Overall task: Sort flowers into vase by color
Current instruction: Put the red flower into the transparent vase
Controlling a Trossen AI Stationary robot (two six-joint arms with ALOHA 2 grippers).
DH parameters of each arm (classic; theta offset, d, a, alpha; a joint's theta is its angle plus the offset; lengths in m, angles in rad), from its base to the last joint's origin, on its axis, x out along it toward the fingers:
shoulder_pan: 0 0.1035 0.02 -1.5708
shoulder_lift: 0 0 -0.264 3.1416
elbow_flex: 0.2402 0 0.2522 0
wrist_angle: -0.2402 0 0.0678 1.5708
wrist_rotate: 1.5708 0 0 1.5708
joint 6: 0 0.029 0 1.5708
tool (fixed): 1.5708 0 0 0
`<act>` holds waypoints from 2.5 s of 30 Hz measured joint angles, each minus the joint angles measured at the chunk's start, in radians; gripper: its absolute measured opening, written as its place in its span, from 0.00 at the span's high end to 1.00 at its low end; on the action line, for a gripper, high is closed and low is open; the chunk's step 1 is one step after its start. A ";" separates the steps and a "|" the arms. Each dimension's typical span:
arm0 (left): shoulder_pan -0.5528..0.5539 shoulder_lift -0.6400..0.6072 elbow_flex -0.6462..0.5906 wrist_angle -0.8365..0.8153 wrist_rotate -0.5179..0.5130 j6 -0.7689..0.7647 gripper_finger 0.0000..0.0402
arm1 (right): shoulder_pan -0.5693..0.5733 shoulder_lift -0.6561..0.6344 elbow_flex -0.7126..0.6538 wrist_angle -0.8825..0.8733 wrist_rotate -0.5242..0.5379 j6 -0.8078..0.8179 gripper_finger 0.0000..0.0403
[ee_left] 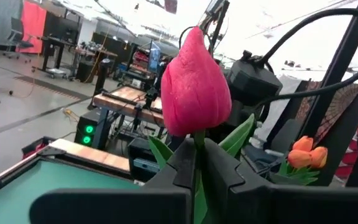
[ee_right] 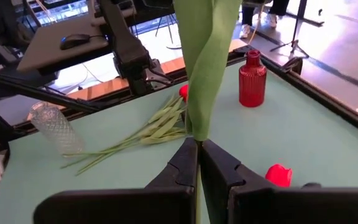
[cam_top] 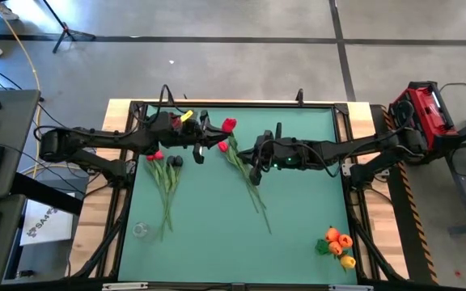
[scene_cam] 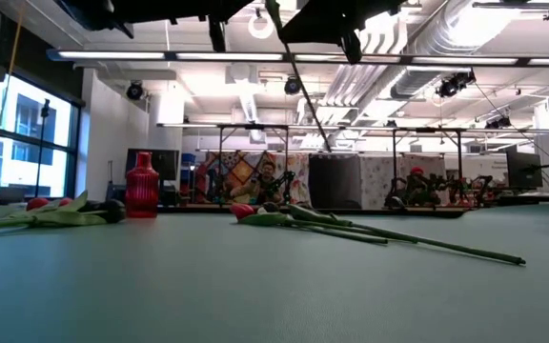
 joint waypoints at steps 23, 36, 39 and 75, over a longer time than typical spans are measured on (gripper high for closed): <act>-0.053 -0.424 0.000 -0.633 -0.340 0.146 1.00 | -0.048 -0.116 0.002 -0.138 0.002 0.168 1.00; -0.236 -0.429 0.337 -1.339 -0.533 0.048 1.00 | -0.133 -0.116 0.001 -0.124 -0.048 0.159 1.00; -0.301 -0.427 0.379 -1.442 -0.601 -0.020 1.00 | -0.157 -0.116 0.001 -0.122 -0.071 0.158 1.00; -0.918 -0.315 0.755 -1.789 -0.594 -0.335 1.00 | -0.183 -0.116 0.001 -0.121 -0.185 0.237 1.00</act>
